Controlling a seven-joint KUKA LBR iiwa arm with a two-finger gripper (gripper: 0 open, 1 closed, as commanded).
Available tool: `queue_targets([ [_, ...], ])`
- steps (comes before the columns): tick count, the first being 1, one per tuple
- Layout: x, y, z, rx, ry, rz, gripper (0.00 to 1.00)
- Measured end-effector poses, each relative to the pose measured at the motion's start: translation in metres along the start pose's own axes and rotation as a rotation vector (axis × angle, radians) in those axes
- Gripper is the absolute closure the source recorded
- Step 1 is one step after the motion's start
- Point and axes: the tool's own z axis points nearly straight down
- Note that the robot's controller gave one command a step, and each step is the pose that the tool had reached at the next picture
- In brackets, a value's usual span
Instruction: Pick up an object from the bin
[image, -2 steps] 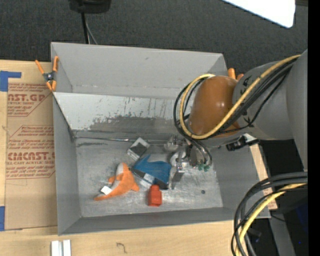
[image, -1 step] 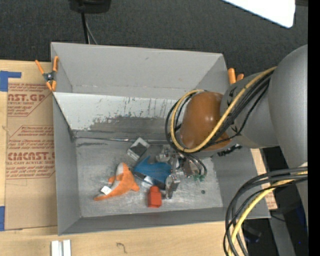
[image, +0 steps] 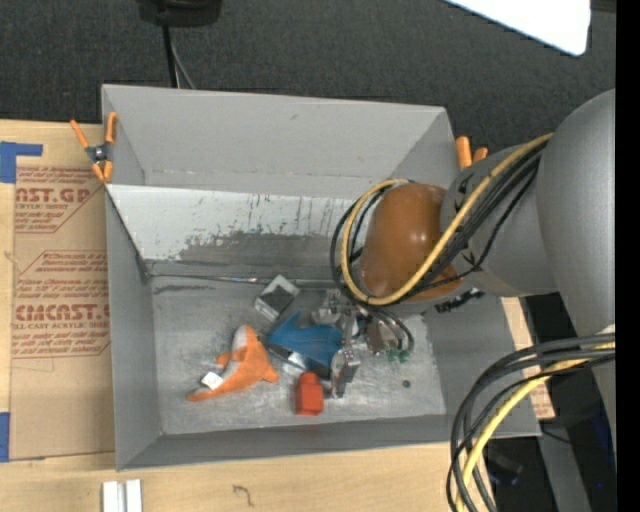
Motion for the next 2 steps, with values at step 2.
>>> queue_targets([
  [2,0.014,0.005,-0.179,-0.009,0.007,-0.036,1.0],
])
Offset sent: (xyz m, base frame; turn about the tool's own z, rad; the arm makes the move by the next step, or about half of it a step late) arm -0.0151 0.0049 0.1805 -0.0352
